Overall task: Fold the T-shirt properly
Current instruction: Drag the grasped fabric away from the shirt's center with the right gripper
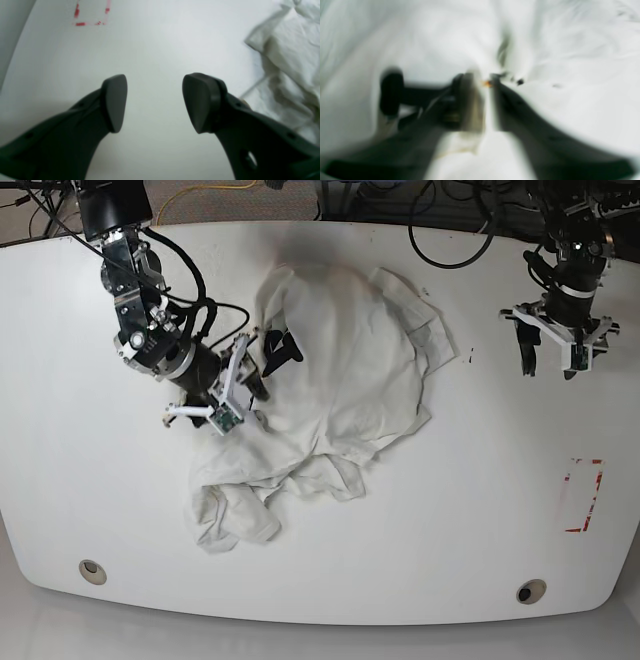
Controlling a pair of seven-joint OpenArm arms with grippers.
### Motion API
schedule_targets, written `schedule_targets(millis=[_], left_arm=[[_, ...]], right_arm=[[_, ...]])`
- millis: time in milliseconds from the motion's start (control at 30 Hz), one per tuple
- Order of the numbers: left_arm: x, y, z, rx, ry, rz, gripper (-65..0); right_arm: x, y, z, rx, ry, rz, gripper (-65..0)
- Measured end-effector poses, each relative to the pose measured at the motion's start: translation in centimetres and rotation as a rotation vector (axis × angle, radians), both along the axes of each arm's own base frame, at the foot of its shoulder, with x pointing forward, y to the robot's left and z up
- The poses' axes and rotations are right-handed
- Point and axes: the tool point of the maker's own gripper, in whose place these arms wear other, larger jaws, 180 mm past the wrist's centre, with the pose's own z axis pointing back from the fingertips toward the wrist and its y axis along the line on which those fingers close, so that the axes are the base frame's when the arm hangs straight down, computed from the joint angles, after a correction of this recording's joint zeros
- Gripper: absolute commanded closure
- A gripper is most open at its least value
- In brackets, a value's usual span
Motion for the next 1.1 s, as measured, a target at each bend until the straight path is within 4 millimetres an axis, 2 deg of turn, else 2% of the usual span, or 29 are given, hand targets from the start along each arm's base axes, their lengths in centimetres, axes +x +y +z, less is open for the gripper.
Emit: schedule_targets(millis=[100,233,300,367,433,467,567,667,900,1100], left_arm=[[1.7,0.1,1.1,0.002,-0.046,0.002,-37.7],[2.9,-0.5,2.2,-0.014,-0.097,-0.014,-38.0],[2.4,-0.7,1.7,-0.016,-0.079,-0.018,-38.1],[1.5,-0.8,1.2,-0.021,-0.059,-0.02,-38.3],[0.6,-0.7,0.3,-0.013,-0.021,-0.02,-38.3],[0.1,-0.5,-0.2,-0.006,0.004,-0.013,-38.3],[-0.3,-0.2,-0.3,-0.003,0.007,-0.006,-38.4],[-0.6,-0.2,-0.1,0.002,0.004,-0.012,-38.4],[-2.0,-0.2,-0.7,0.0,0.036,-0.015,-38.3],[-3.2,1.2,-0.9,0.025,0.058,0.013,-38.4]], right_arm=[[2.6,0.1,2.2,0.01,-0.091,-0.025,-45.3],[5.2,0.2,4.1,0.0,-0.181,-0.031,-50.4],[7.1,-0.7,3.4,-0.044,-0.191,-0.034,-50.7],[8.8,-2.5,2.2,-0.093,-0.163,-0.088,-50.7],[10.4,-4.5,2.0,-0.124,-0.162,-0.142,-50.7],[11.0,-5.7,2.2,-0.125,-0.164,-0.163,-50.8],[12.2,-7.5,2.7,-0.102,-0.171,-0.186,-51.2],[12.2,-9.5,1.1,-0.069,-0.097,-0.191,-51.7],[10.2,-12.6,-1.7,-0.008,0.011,-0.243,-53.0],[9.8,-15.3,-2.3,0.023,-0.022,-0.33,-54.1]])
